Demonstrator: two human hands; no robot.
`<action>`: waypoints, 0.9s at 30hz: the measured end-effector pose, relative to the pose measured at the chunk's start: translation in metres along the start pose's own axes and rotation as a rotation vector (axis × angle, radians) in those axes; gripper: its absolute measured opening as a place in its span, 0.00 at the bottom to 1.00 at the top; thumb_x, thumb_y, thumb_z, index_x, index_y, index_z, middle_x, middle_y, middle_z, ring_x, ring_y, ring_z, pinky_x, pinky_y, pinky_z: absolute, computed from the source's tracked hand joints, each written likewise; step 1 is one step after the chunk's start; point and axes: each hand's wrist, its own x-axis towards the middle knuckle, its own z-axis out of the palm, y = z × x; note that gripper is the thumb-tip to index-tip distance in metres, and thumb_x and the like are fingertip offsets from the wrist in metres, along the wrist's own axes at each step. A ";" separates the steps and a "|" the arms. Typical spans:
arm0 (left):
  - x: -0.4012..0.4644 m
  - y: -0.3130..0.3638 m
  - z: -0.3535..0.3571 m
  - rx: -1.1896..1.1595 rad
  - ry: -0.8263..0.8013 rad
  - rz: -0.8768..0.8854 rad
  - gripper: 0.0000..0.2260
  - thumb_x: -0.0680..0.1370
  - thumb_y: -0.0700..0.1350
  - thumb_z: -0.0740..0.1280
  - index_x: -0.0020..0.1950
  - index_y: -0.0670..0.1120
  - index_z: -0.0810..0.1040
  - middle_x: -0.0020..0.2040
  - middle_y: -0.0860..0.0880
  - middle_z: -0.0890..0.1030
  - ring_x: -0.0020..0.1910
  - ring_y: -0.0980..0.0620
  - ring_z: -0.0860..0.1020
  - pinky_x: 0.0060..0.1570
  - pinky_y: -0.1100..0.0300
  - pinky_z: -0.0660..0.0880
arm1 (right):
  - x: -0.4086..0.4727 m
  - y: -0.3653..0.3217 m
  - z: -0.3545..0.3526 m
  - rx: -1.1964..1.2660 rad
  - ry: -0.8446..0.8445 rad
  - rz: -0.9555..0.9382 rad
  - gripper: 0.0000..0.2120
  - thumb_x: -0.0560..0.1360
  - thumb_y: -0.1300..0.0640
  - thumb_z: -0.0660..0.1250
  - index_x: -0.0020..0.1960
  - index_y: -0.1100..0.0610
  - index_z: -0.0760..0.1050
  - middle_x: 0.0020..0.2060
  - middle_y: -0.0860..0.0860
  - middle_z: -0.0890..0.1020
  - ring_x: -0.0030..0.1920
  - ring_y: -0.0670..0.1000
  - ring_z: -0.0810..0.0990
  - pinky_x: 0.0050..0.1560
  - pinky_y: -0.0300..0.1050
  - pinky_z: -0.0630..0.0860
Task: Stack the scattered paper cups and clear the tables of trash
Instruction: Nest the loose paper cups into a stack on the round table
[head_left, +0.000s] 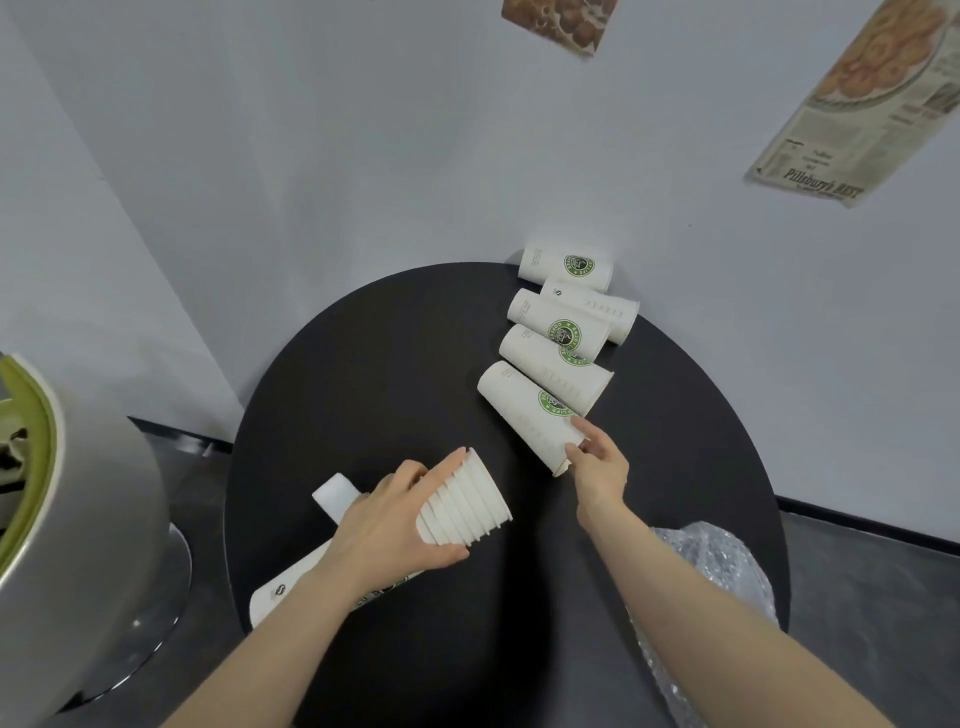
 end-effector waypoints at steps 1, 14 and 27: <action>0.003 -0.001 0.005 0.011 0.001 0.002 0.44 0.65 0.70 0.64 0.67 0.75 0.32 0.57 0.61 0.64 0.52 0.59 0.69 0.46 0.64 0.69 | 0.000 -0.002 -0.006 0.001 0.003 -0.017 0.19 0.74 0.71 0.62 0.56 0.52 0.81 0.37 0.48 0.71 0.42 0.47 0.73 0.57 0.45 0.73; 0.014 -0.005 0.028 0.072 0.049 0.050 0.43 0.65 0.73 0.60 0.69 0.73 0.32 0.59 0.59 0.65 0.55 0.57 0.71 0.49 0.60 0.71 | -0.006 -0.021 -0.073 -0.002 -0.106 -0.186 0.21 0.76 0.72 0.59 0.49 0.48 0.81 0.50 0.40 0.83 0.50 0.45 0.78 0.52 0.44 0.74; 0.028 0.009 0.024 0.058 0.072 0.065 0.44 0.65 0.71 0.62 0.70 0.72 0.34 0.59 0.59 0.65 0.56 0.56 0.70 0.50 0.58 0.70 | -0.014 -0.023 -0.066 0.018 -0.354 -0.210 0.18 0.77 0.71 0.60 0.53 0.52 0.80 0.45 0.50 0.84 0.46 0.49 0.79 0.50 0.47 0.75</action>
